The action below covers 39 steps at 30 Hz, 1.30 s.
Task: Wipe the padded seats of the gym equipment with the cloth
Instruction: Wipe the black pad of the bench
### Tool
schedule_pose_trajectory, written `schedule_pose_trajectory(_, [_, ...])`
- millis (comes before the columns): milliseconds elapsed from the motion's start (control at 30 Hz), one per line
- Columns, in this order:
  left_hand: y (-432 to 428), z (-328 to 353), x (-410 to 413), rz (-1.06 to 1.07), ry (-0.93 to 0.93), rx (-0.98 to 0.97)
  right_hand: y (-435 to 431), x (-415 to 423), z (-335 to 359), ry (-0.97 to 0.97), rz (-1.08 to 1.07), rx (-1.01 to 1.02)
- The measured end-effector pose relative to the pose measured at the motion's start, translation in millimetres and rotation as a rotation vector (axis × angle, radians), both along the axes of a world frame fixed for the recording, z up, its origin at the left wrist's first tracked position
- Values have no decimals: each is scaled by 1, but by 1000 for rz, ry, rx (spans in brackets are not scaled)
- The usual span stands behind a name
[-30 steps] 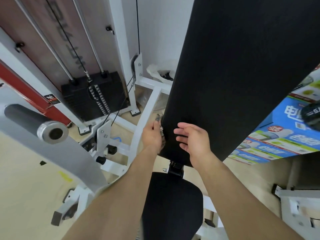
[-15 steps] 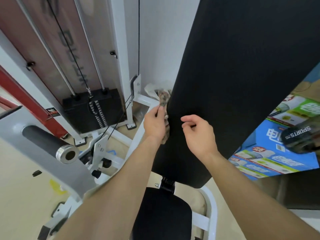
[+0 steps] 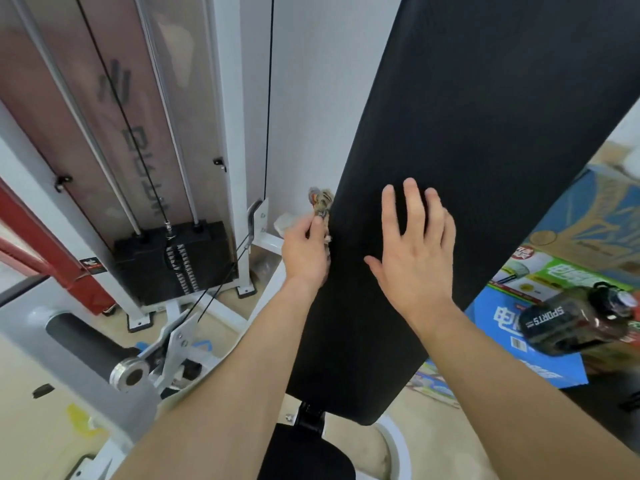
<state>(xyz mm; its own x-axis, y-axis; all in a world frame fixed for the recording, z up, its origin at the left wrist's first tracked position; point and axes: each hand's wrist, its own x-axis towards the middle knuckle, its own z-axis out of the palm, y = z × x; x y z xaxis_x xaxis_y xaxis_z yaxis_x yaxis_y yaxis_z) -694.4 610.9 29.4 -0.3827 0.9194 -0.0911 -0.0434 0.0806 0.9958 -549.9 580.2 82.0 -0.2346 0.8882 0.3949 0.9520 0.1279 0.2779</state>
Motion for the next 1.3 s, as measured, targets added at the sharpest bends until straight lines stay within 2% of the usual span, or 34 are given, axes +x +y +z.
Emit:
schedule_pose_trajectory(67, [-5,-20,-7,-18,12,-74,4,0,0,46,-66,-13])
schedule_pose_trajectory(133, [-9,-43,-14,-33,26,-229,6,-3,-2,76,-93,-23])
schedule_pose_trajectory(233, [-11,-49,-18,-53,69,-397,9,-8,-4,83,-112,-60])
schedule_pose_trajectory(300, [0,-24,-15,-65,37,-331,10,-9,-3,89,-122,-81])
schedule_pose_trajectory(400, [31,54,-8,-77,-90,-87,11,-9,-4,91,-129,-90])
schedule_pose_trajectory(500, [53,115,-6,-92,-31,128,11,-8,-3,80,-127,-105])
schedule_pose_trajectory(567, [52,113,-7,-122,-10,117,12,-9,1,75,-136,-121])
schedule_pose_trajectory(667, [29,71,-10,-122,28,-61,6,-14,9,84,-144,-138])
schedule_pose_trajectory(800, [19,54,-18,-129,33,-249,15,-16,54,125,-85,-19])
schedule_pose_trajectory(900, [35,100,-14,-137,13,-142,39,-12,113,142,-41,132])
schedule_pose_trajectory(967, [56,155,-5,-132,-2,-19,54,-9,152,136,-41,196])
schedule_pose_trajectory(1100, [93,253,3,-104,-28,212,75,-2,192,179,-115,133])
schedule_pose_trajectory(1200, [98,241,-2,-144,21,218,83,-3,190,167,-150,84])
schedule_pose_trajectory(1300, [87,201,-6,-169,46,82,85,-7,188,183,-174,82])
